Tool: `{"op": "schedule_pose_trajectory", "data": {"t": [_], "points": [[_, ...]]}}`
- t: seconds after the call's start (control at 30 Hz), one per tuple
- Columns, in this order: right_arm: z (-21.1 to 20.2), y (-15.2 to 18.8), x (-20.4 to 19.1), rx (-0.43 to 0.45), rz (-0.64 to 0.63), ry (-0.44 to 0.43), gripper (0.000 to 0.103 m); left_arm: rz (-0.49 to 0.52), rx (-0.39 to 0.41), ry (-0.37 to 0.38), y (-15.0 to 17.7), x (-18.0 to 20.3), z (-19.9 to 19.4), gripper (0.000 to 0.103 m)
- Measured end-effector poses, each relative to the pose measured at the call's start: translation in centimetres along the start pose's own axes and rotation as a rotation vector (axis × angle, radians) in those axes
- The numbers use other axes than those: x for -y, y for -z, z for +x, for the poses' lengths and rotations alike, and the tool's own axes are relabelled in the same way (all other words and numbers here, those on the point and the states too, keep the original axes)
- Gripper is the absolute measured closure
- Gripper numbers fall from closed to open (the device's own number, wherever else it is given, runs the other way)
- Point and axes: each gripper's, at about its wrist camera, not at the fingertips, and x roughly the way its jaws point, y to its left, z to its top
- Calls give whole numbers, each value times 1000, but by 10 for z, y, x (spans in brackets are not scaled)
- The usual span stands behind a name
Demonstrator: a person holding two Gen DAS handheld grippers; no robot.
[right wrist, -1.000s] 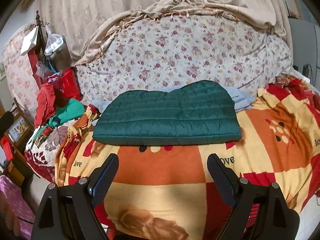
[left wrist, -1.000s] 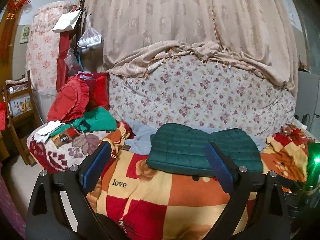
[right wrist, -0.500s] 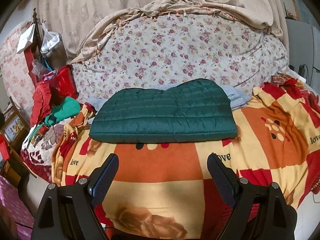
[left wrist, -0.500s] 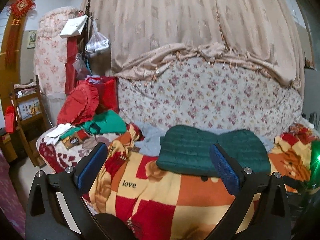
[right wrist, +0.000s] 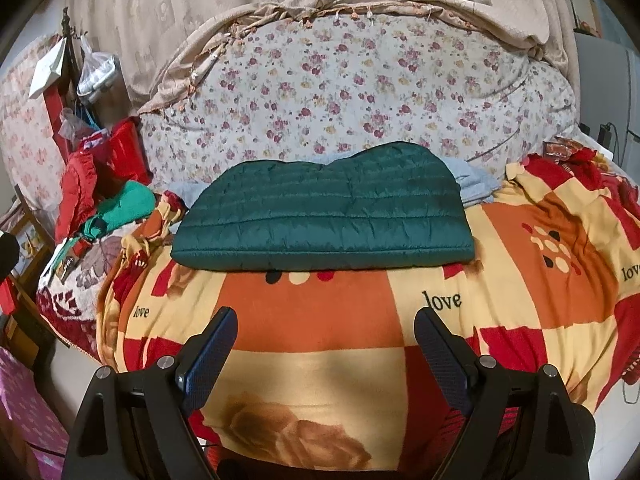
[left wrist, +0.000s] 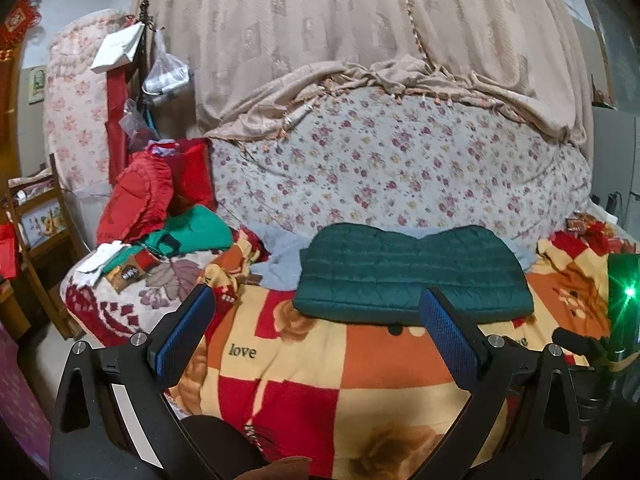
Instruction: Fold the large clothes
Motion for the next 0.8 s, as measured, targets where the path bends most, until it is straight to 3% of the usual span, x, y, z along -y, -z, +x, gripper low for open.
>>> {"op": "schedule_pose_trajectory", "data": {"t": [0.4, 0.8], "points": [[8, 6, -1, -28, -17, 26, 15, -4, -76, 38, 8, 4, 15, 1], [2, 4, 0, 12, -24, 67, 15, -24, -129, 53, 13, 1, 26, 1]]}}
